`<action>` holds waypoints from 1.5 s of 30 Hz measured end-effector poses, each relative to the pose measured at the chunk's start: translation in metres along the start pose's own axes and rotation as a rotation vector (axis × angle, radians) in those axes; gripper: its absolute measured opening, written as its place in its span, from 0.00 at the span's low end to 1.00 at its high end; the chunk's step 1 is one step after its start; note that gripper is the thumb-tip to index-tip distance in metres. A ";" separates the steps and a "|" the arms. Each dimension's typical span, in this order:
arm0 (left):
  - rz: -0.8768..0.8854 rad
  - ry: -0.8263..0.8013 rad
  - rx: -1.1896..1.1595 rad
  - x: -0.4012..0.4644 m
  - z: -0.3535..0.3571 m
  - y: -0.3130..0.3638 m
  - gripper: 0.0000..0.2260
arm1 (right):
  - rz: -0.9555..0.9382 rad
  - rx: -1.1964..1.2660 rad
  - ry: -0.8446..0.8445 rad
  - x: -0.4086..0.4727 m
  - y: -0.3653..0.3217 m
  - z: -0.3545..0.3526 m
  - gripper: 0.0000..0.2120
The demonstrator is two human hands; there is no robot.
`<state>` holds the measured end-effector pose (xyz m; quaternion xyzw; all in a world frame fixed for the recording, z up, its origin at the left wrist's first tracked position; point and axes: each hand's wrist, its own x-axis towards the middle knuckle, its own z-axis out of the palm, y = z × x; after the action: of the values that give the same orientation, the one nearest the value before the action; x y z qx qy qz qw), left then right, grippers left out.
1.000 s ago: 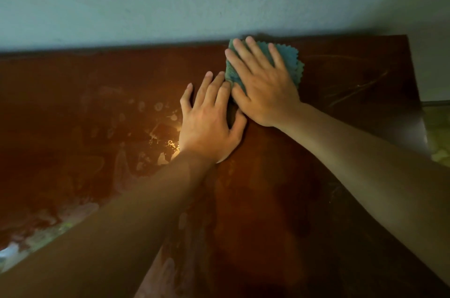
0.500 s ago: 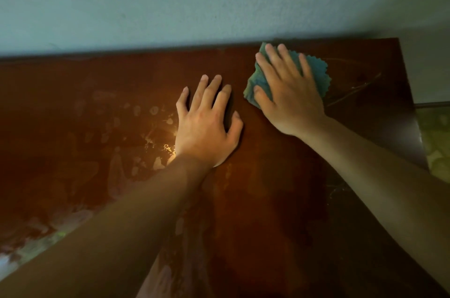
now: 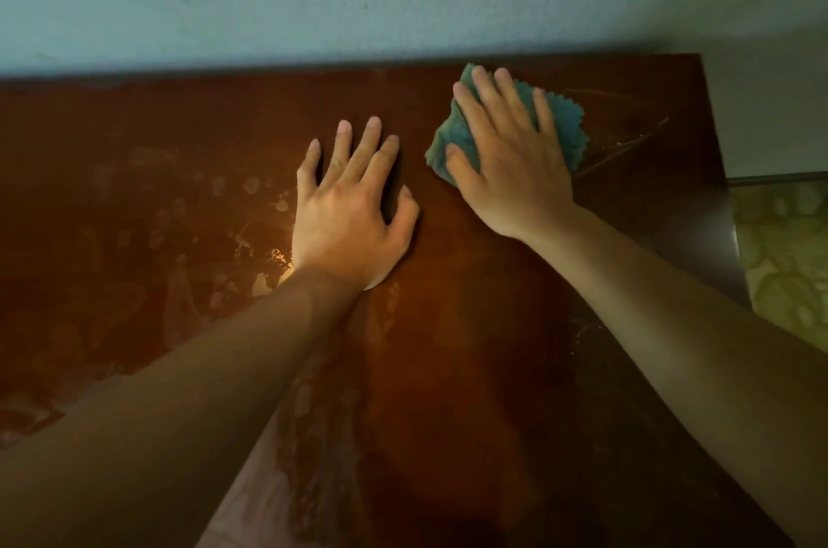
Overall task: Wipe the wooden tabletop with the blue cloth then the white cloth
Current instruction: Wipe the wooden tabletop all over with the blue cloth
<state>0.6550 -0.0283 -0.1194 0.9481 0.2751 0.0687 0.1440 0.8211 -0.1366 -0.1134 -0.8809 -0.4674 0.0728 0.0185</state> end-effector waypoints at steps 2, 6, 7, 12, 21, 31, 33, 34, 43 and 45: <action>-0.001 0.003 -0.007 0.000 0.000 0.000 0.26 | 0.012 0.006 0.033 -0.022 -0.006 0.004 0.33; 0.008 0.011 0.002 0.000 0.000 0.001 0.27 | -0.022 0.014 0.032 -0.054 -0.011 0.006 0.33; 0.012 0.018 0.008 -0.001 0.000 0.001 0.26 | -0.037 0.018 0.029 -0.056 -0.010 0.006 0.33; 0.016 0.027 0.019 0.000 0.001 0.002 0.26 | -0.053 0.027 0.017 -0.021 0.016 -0.002 0.34; 0.029 0.088 -0.004 -0.001 0.001 0.001 0.24 | 0.037 0.025 0.032 -0.038 0.011 0.000 0.34; 0.031 0.079 0.001 -0.001 0.001 0.000 0.25 | -0.016 0.002 0.013 -0.012 0.036 -0.005 0.33; 0.034 0.085 0.007 -0.001 0.002 0.000 0.25 | 0.013 0.002 0.028 0.000 0.039 -0.007 0.32; 0.036 0.087 0.013 -0.001 0.002 0.000 0.25 | 0.021 0.005 0.032 0.001 0.038 -0.006 0.32; 0.017 -0.038 0.026 0.000 -0.005 0.004 0.28 | -0.012 0.054 0.034 -0.077 0.024 0.002 0.33; 0.059 -0.042 0.046 0.002 -0.006 0.011 0.28 | -0.026 0.047 0.050 -0.070 0.030 0.000 0.33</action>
<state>0.6612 -0.0347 -0.1101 0.9600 0.2455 0.0465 0.1261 0.8072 -0.2116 -0.1091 -0.8756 -0.4762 0.0613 0.0518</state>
